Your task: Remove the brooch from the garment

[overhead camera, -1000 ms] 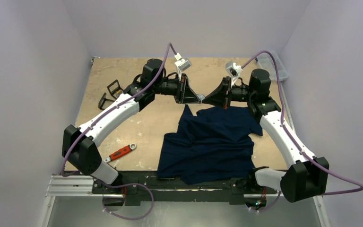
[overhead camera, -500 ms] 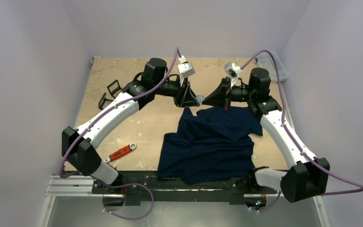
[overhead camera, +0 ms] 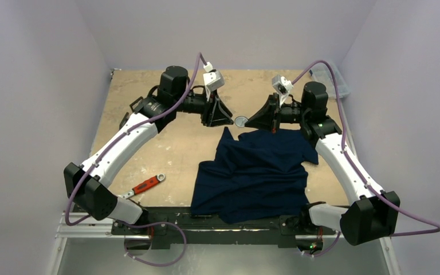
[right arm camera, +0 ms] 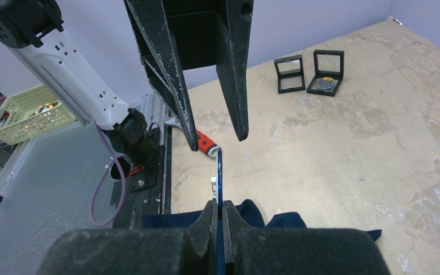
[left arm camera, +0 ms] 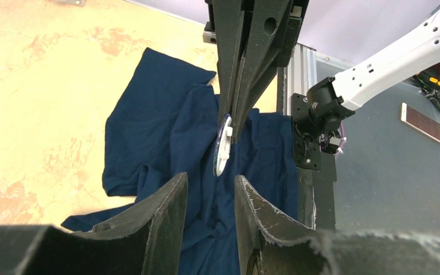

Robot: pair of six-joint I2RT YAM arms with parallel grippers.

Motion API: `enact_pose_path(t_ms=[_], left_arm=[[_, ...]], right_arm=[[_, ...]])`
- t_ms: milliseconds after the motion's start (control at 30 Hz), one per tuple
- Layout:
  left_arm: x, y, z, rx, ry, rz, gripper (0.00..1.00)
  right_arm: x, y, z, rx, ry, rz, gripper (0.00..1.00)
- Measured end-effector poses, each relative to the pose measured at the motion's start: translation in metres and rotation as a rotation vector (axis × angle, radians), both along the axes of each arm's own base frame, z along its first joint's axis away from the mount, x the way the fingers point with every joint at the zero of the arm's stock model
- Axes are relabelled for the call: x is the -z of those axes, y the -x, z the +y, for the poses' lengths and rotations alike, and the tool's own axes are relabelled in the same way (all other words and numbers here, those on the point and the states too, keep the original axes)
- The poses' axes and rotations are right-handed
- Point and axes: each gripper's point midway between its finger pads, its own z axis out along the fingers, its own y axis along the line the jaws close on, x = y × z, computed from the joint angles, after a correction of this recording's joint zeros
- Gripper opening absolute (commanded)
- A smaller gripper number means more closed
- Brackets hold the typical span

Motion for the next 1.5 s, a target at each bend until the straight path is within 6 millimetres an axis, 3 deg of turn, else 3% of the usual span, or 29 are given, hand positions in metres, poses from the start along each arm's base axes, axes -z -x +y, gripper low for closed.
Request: enact_pose_path(t_ms=[333, 600, 700, 733, 833, 933, 1033, 1233, 1500], left_arm=[[-0.005, 0.008, -0.011, 0.037, 0.014, 0.004, 0.28], [0.000, 0.007, -0.020, 0.039, 0.004, 0.015, 0.02], [0.002, 0.006, -0.021, 0.037, 0.002, 0.020, 0.00], [0.001, 0.006, -0.021, 0.036, 0.002, 0.021, 0.00], [0.002, 0.006, -0.021, 0.032, 0.002, 0.036, 0.00], [0.005, 0.005, -0.016, 0.008, -0.020, 0.070, 0.00], [0.011, -0.008, 0.000, -0.059, -0.053, 0.106, 0.00], [0.046, -0.056, 0.071, -0.309, -0.189, 0.176, 0.00], [0.100, -0.070, 0.148, -0.481, -0.510, 0.190, 0.00]], right_arm=[[0.000, 0.000, 0.000, 0.000, 0.001, 0.004, 0.00], [0.000, 0.002, 0.000, -0.007, -0.001, 0.004, 0.00], [0.000, 0.002, 0.000, -0.013, -0.002, 0.006, 0.00], [0.000, 0.002, 0.000, -0.014, -0.002, 0.007, 0.05], [0.001, 0.003, 0.001, -0.020, -0.003, 0.022, 0.41], [0.002, 0.000, 0.002, -0.019, -0.004, 0.038, 0.58], [0.003, -0.005, 0.002, -0.013, -0.001, 0.048, 0.64], [-0.002, -0.016, -0.001, 0.021, 0.000, 0.034, 0.69], [-0.006, -0.023, -0.002, 0.030, 0.007, 0.020, 0.69]])
